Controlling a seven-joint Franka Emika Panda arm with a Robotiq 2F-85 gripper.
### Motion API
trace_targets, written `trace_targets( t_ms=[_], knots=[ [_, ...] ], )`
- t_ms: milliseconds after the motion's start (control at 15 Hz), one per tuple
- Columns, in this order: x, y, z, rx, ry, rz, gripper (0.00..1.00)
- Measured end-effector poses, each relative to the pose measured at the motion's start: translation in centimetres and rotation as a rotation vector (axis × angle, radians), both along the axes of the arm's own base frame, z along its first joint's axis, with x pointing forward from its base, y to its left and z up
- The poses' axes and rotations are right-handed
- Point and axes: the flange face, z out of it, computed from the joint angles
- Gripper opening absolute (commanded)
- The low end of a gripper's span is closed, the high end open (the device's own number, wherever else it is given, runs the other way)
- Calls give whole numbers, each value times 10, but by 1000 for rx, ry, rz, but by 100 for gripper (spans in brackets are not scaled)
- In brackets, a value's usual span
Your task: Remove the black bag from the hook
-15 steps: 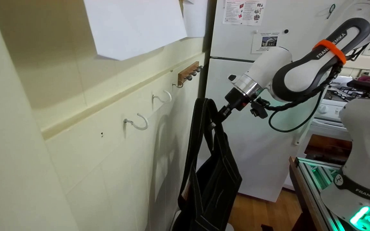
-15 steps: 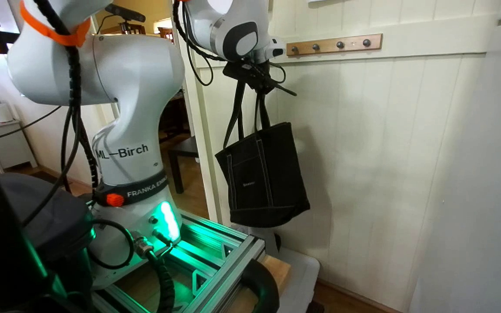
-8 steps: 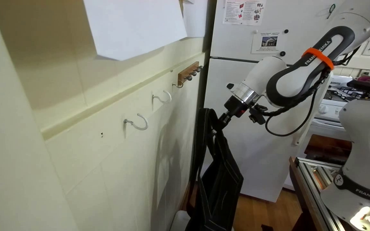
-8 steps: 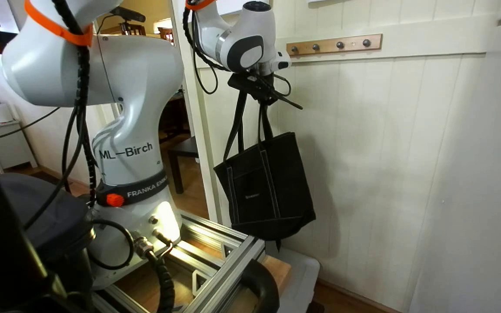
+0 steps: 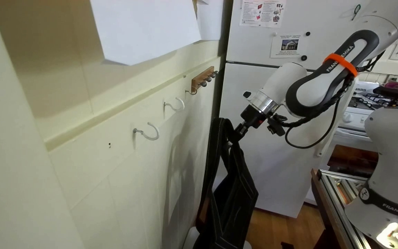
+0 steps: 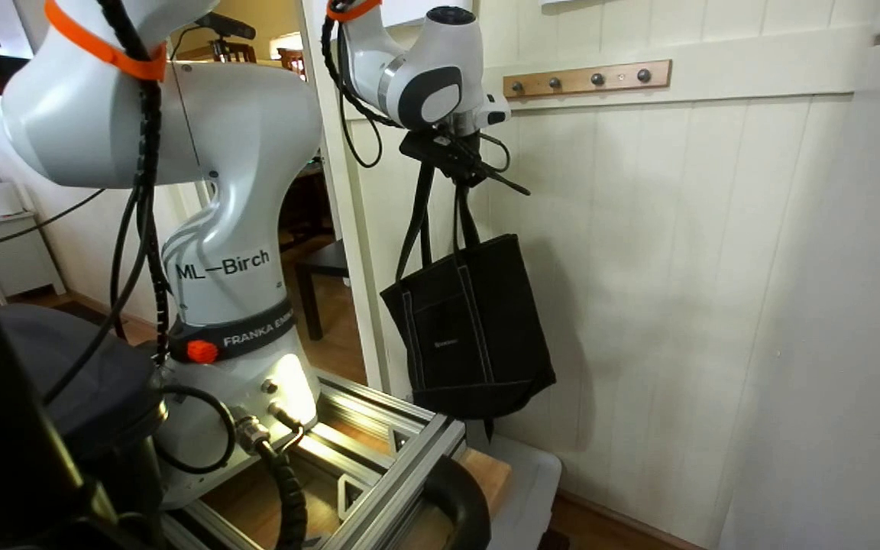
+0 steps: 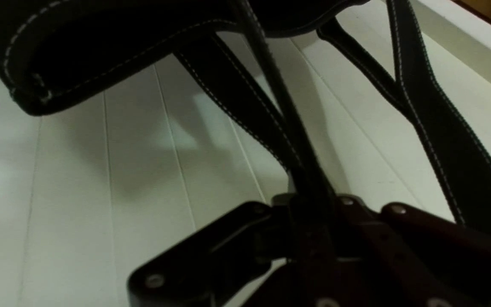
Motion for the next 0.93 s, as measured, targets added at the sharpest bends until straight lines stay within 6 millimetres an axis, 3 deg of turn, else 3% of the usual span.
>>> trace_targets(
  t_ms=[467, 933],
  knots=[
    [5, 8, -14, 64, -48, -19, 1],
    [6, 13, -41, 101, -89, -23, 1]
  ],
)
